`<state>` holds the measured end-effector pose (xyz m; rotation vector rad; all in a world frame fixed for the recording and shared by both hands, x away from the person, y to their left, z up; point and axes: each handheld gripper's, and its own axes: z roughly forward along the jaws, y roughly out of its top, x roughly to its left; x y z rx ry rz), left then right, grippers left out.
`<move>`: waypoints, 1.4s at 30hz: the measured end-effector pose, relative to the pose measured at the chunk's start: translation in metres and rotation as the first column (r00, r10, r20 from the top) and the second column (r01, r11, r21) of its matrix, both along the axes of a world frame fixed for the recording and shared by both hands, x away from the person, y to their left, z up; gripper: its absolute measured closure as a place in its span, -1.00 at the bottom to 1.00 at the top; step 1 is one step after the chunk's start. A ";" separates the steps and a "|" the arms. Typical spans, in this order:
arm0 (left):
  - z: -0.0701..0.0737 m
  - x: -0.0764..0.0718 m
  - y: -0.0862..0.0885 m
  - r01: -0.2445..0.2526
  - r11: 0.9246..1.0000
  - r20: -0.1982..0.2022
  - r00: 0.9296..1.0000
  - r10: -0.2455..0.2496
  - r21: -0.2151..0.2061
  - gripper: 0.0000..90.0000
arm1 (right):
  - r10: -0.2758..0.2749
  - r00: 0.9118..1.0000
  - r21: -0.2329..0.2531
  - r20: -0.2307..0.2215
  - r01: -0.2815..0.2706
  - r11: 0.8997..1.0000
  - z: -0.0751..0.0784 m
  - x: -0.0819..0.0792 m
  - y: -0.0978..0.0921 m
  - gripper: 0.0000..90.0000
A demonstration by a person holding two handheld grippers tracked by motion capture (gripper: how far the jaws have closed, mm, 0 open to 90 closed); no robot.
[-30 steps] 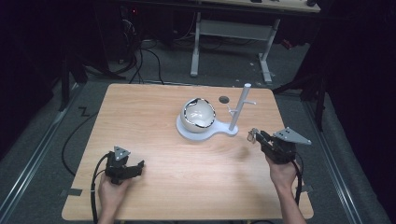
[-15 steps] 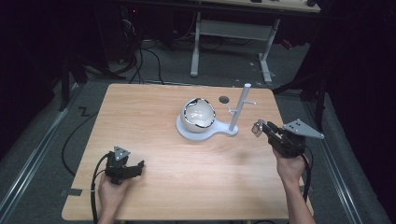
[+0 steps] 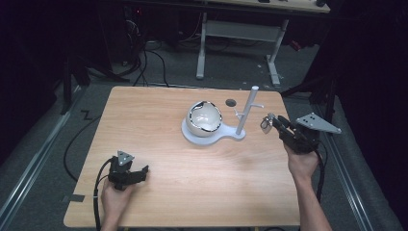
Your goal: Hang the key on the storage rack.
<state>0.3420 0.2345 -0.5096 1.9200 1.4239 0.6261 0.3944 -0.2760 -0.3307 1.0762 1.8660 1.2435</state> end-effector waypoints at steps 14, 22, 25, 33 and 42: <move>0.000 0.000 0.000 0.000 1.000 0.000 1.000 0.000 0.000 -0.55 | 0.017 1.000 0.016 0.025 -0.017 1.000 0.021 0.009 0.003 0.67; 0.000 0.000 0.000 0.000 1.000 -0.001 1.000 0.000 0.000 -0.55 | 0.011 1.000 0.025 0.028 -0.012 1.000 0.029 0.019 0.004 0.67; 0.000 0.000 0.000 0.000 1.000 -0.001 1.000 0.000 0.000 -0.55 | 0.007 1.000 0.037 0.027 -0.008 0.999 0.031 0.023 0.004 0.67; 0.000 0.000 0.000 0.000 1.000 0.000 1.000 0.000 0.000 -0.55 | 0.000 1.000 0.017 0.020 0.000 1.000 0.033 0.032 0.009 0.67; 0.000 0.000 0.000 0.000 1.000 0.000 1.000 0.000 0.000 -0.55 | -0.017 1.000 0.024 -0.010 0.017 1.000 0.024 0.042 0.009 0.67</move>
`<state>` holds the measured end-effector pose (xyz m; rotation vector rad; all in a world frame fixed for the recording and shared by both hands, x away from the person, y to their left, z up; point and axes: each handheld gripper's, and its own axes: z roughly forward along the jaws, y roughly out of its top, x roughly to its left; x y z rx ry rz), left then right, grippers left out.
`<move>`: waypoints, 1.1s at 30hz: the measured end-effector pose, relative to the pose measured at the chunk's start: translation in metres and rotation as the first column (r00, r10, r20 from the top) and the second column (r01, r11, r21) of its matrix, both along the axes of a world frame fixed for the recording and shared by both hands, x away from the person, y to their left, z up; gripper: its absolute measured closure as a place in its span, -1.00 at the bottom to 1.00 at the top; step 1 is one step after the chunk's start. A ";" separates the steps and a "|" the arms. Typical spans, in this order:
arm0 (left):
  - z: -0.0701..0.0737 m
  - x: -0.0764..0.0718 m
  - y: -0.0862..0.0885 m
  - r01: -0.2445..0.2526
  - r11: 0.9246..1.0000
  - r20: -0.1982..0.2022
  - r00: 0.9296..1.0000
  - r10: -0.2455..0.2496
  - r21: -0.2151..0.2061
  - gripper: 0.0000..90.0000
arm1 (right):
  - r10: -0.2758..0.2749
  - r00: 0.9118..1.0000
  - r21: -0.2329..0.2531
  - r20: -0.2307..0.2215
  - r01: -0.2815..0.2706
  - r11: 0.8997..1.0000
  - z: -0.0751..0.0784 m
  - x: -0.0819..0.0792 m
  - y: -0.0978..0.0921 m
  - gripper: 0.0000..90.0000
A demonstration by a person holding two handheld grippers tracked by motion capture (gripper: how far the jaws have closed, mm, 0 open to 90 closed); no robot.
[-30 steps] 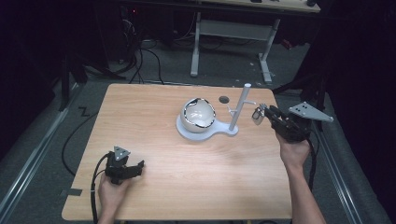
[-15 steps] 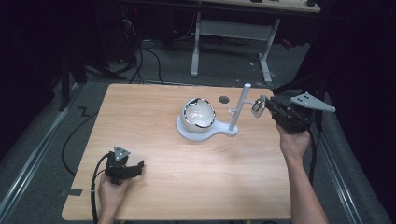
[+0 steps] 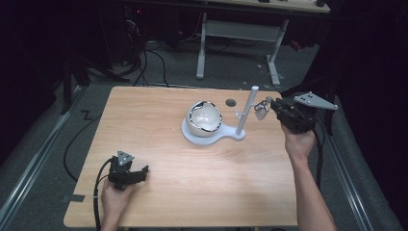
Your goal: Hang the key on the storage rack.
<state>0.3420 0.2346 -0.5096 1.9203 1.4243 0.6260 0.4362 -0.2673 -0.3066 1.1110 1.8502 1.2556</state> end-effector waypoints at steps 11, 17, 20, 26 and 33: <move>0.000 0.000 0.000 0.000 1.000 0.000 1.000 0.000 0.000 -0.55 | -0.007 0.998 -0.028 -0.055 0.006 1.000 -0.017 0.004 -0.001 0.66; 0.000 0.000 0.000 0.000 1.000 0.000 1.000 0.000 0.000 -0.55 | -0.012 0.996 -0.031 -0.087 0.010 0.999 -0.030 0.005 -0.003 0.66; 0.000 0.000 0.000 -0.001 1.000 0.000 1.000 0.001 0.000 -0.55 | -0.010 0.995 -0.035 -0.096 0.007 0.999 -0.034 0.006 -0.002 0.66; 0.000 0.000 0.000 -0.001 1.000 0.000 1.000 0.001 0.000 -0.55 | -0.011 0.993 -0.025 -0.114 0.008 1.000 -0.044 0.005 -0.002 0.66; 0.000 0.000 0.000 -0.001 1.000 0.000 1.000 0.001 0.000 -0.55 | -0.001 0.991 -0.021 -0.133 -0.001 1.000 -0.057 0.006 0.004 0.66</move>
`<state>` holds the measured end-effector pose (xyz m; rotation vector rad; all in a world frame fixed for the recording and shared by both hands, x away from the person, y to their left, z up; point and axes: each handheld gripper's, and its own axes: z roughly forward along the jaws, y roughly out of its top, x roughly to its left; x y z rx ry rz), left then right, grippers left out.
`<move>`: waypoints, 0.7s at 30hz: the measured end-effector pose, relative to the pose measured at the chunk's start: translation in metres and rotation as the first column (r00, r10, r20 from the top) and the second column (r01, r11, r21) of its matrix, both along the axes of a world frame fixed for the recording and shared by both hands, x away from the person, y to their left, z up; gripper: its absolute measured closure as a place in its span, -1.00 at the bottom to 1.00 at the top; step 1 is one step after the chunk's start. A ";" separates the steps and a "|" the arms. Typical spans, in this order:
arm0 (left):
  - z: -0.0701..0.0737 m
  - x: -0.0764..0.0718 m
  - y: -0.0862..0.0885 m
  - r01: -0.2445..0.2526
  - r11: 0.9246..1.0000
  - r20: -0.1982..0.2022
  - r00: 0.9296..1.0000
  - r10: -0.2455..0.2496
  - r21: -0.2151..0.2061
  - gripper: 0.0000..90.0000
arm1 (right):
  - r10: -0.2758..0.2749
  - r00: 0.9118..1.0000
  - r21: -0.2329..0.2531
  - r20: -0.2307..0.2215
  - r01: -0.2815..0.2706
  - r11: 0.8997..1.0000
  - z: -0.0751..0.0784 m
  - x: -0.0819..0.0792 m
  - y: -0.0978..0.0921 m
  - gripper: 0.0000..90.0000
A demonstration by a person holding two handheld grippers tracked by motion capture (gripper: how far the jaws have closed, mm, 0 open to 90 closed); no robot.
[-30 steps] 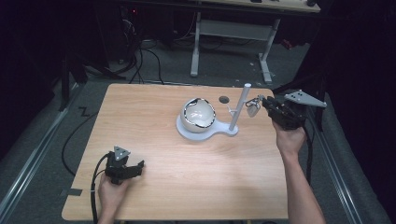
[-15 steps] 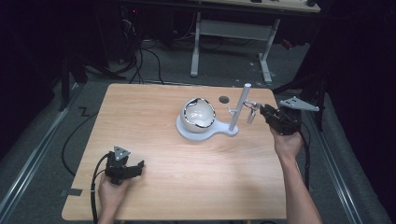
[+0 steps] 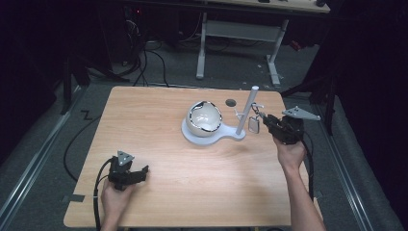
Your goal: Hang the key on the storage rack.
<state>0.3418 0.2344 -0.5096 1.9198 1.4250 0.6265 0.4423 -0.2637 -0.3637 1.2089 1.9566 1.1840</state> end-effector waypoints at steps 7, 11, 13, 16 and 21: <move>0.000 0.000 0.000 0.000 1.000 0.000 1.000 0.000 0.000 -0.55 | 0.003 1.000 0.000 -0.009 -0.003 1.000 -0.007 0.001 0.005 0.66; 0.000 0.000 0.000 0.000 1.000 0.000 1.000 0.000 0.000 -0.55 | 0.003 1.000 -0.002 -0.019 -0.003 1.000 -0.012 0.002 0.008 0.66; 0.000 0.000 0.000 0.000 1.000 0.000 1.000 0.000 0.000 -0.55 | 0.002 1.000 -0.001 -0.021 -0.002 1.000 -0.013 0.002 0.008 0.66; 0.000 0.000 0.000 0.000 1.000 0.000 1.000 0.000 0.000 -0.55 | 0.000 1.000 -0.002 -0.032 0.000 1.000 -0.017 0.004 0.010 0.66; 0.000 0.000 0.000 0.001 1.000 0.000 1.000 -0.001 0.002 -0.56 | -0.004 0.999 -0.001 -0.035 0.004 1.000 -0.021 0.005 0.012 0.65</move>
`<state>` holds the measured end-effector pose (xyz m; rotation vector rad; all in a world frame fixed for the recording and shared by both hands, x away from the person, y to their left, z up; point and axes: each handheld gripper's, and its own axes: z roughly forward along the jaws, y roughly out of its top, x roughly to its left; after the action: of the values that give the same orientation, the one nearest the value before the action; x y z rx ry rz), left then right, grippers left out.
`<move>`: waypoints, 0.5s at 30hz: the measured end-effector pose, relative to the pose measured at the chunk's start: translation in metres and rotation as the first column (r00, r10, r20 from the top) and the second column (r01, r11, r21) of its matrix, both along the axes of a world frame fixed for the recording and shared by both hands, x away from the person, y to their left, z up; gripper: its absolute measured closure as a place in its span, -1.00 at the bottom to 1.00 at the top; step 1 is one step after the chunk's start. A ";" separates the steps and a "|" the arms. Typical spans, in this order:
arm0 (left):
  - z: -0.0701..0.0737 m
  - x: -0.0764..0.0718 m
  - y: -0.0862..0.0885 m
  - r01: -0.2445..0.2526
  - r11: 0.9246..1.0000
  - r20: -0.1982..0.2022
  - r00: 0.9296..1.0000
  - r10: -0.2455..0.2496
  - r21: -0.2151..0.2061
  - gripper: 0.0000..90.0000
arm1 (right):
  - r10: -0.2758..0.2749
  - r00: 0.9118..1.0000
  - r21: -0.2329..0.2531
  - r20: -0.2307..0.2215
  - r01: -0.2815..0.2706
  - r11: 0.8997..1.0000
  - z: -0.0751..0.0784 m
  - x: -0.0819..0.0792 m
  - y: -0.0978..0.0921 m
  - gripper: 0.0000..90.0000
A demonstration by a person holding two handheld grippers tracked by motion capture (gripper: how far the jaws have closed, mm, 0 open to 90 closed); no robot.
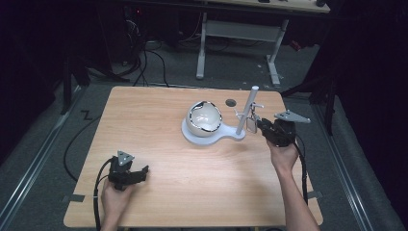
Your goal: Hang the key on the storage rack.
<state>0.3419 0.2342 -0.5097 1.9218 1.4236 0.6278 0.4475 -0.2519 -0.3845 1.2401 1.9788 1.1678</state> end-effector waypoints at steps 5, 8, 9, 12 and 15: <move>0.000 0.000 0.000 0.001 1.000 0.000 1.000 -0.001 0.000 -0.56 | -0.006 1.000 -0.013 -0.013 0.005 1.000 -0.006 0.002 0.003 0.65; 0.000 0.000 0.000 0.001 1.000 0.000 1.000 -0.001 0.000 -0.56 | -0.007 1.000 -0.018 -0.016 0.007 1.000 -0.008 0.004 0.004 0.64; 0.000 0.000 0.000 0.001 1.000 0.000 1.000 -0.001 0.000 -0.56 | -0.007 1.000 -0.018 -0.016 0.007 1.000 -0.008 0.004 0.004 0.64; 0.000 0.000 0.000 0.001 1.000 0.000 1.000 -0.001 -0.001 -0.56 | -0.013 1.000 -0.025 -0.025 0.012 1.000 -0.012 0.005 0.006 0.64; 0.000 0.000 0.000 0.001 1.000 0.000 1.000 -0.001 -0.001 -0.56 | -0.014 0.999 -0.024 -0.032 0.013 1.000 -0.016 0.005 0.007 0.64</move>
<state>0.3419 0.2342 -0.5097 1.9217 1.4230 0.6271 0.4527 -0.2446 -0.4002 1.2655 1.9987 1.1218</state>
